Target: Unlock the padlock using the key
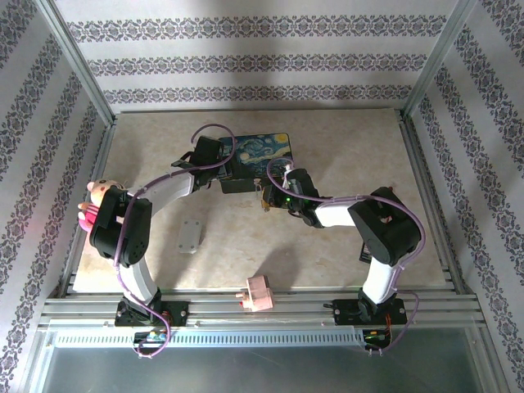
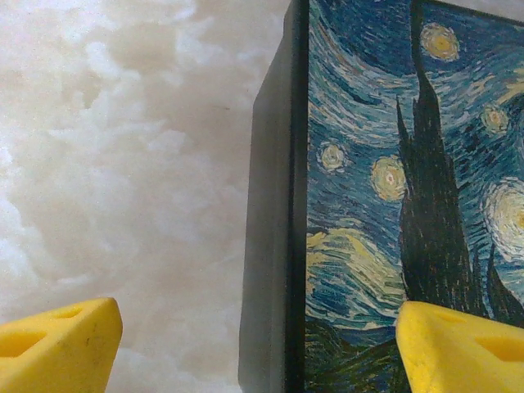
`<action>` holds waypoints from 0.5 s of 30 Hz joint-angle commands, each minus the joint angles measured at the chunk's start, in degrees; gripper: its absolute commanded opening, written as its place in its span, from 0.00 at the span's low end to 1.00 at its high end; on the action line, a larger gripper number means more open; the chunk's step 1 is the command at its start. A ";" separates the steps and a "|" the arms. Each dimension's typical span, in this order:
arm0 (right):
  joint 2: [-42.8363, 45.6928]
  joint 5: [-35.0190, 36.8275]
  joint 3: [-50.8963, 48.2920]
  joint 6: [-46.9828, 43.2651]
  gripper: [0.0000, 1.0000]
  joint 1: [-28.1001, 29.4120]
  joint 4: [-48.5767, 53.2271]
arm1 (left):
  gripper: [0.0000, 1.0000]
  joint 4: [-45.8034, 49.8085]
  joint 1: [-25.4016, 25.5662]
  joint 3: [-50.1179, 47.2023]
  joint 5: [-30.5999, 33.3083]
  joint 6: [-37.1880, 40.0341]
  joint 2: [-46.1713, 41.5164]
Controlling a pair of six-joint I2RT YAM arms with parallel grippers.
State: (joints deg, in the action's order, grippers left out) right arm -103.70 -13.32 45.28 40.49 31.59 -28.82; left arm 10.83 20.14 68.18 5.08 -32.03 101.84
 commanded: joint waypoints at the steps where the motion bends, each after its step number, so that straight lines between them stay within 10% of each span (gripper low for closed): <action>1: -1.15 -0.33 1.80 -0.85 0.24 -0.65 0.62 | 0.87 0.72 -0.46 0.01 -1.01 1.64 0.52; 15: -2.47 -2.14 7.18 -2.41 0.24 -4.26 5.29 | 0.92 -1.62 0.91 -5.40 -4.79 -0.78 -1.05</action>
State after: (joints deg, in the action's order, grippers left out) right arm -104.88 -14.48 50.78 39.79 27.77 -24.36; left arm 7.03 20.25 64.84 2.90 -32.40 101.12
